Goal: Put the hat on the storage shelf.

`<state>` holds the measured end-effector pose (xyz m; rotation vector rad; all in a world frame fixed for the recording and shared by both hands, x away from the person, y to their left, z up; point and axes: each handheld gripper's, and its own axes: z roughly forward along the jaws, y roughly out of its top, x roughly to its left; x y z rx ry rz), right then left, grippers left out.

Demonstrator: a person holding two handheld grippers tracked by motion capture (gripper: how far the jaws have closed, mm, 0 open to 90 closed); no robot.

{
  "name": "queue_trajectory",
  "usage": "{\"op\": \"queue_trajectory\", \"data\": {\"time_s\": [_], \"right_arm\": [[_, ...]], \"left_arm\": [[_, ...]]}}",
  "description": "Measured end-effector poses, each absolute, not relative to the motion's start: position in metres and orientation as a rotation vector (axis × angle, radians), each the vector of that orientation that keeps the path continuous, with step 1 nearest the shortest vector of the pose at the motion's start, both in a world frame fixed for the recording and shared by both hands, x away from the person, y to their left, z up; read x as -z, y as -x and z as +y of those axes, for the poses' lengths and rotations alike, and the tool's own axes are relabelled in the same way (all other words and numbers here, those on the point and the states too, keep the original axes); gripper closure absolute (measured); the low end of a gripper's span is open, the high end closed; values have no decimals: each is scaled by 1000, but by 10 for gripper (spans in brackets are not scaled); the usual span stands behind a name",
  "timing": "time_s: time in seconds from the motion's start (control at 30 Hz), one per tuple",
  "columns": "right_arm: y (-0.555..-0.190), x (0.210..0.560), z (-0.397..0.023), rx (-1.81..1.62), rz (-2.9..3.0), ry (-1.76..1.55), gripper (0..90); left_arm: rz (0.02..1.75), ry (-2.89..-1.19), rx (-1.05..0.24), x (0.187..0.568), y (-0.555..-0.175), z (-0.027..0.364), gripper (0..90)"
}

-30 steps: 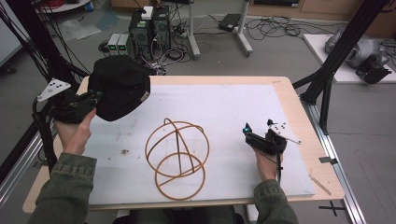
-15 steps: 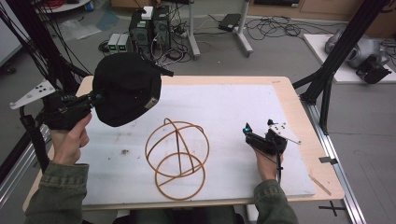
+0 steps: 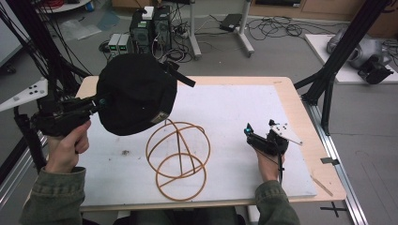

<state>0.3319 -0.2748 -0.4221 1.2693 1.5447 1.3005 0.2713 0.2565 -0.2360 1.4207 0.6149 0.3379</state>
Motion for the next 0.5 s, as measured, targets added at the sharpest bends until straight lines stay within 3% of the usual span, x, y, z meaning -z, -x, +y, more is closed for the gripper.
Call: {"op": "queue_trajectory", "data": {"time_s": [0.13,0.27,0.5], "right_arm": [[-332,422,-275,-1303,1542,-1276,94],[-332,422,-275,-1304,1544,-1277,94],[-331,421,-275,-1317,1543,-1284,94]], "left_arm": [[576,-1436,-301,231,-269,251,856],[504,-1454,-155,228,-271,239,855],[480,-1513,-161,226,-275,218,855]]}}
